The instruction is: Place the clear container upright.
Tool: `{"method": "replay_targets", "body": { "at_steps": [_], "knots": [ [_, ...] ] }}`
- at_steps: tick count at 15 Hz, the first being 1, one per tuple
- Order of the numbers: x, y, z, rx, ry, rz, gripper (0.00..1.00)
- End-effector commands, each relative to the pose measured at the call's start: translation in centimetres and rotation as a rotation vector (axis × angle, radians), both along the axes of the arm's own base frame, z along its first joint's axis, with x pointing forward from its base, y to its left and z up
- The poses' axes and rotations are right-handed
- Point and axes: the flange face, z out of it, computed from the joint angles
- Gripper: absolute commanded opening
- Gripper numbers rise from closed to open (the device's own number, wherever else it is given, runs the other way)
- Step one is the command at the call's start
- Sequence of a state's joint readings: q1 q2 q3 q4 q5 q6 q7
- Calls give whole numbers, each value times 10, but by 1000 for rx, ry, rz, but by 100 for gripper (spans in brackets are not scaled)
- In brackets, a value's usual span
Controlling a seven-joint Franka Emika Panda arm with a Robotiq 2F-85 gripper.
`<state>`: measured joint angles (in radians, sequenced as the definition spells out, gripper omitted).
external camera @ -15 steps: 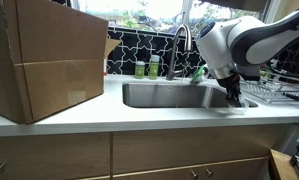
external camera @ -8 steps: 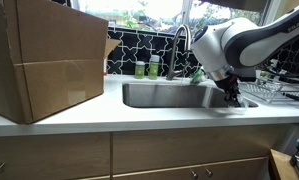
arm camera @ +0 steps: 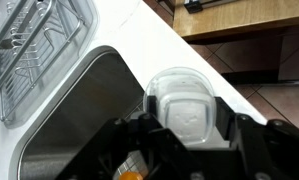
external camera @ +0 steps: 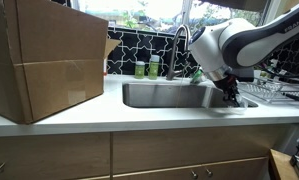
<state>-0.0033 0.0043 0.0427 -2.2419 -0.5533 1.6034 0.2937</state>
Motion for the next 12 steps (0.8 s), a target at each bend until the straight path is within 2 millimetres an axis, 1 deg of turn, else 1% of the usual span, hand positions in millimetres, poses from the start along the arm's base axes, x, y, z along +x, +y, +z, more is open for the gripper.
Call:
{"method": "replay_targets", "body": {
  "at_steps": [1,4,6,8,12],
  "knots": [
    [4,3,-13,46,19,-18,32],
    [6,-2,-8,125,28,-22,32],
    [9,-8,-4,211,45,-26,32],
    [12,-18,-4,291,64,-45,32],
    [14,-46,0,429,77,-117,32]
  ]
}}
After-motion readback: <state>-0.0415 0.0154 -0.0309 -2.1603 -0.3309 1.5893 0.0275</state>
